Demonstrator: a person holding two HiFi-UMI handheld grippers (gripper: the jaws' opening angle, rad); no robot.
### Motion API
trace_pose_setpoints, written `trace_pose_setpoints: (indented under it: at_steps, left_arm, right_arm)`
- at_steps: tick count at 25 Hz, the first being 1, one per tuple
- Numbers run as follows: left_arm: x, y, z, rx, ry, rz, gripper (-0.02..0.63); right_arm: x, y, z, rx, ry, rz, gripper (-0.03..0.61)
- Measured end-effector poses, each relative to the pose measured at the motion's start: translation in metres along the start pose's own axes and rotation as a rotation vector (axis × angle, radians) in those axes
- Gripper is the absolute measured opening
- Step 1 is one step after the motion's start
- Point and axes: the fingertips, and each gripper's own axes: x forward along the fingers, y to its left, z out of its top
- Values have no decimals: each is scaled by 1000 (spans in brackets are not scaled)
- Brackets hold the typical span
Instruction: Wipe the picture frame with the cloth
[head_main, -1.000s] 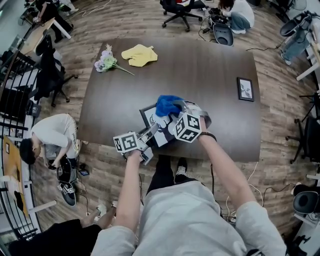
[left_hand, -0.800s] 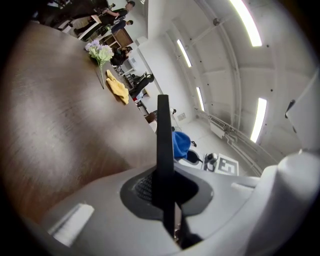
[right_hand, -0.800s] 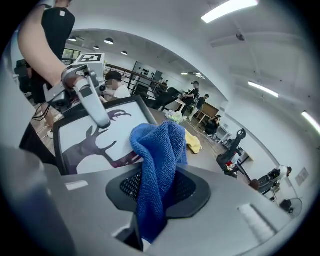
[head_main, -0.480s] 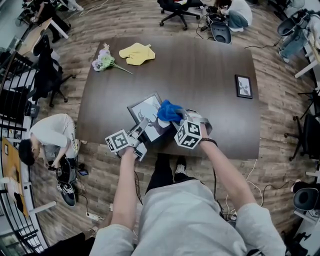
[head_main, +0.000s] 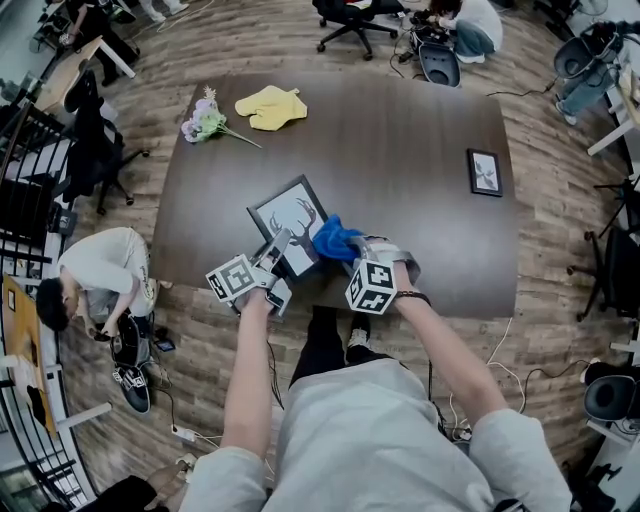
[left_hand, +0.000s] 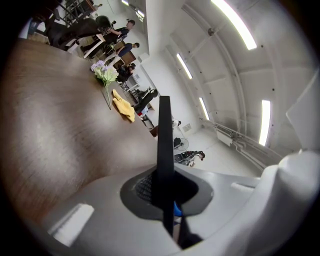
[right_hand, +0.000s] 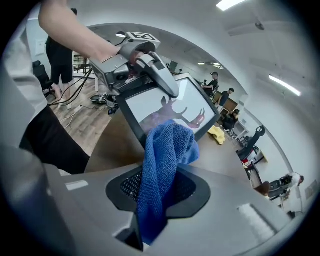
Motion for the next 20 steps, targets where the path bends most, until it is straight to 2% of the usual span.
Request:
trace_pose_setpoints:
  at_steps: [15,20]
  left_arm:
    - [15,8,-6,1,-41,56,63]
    - [18,9,-11,-14,-42,52,63]
  right_arm:
    - [-2,60,54,-21,-97,101,83]
    - [-10,84,67,-57,-148,170,83]
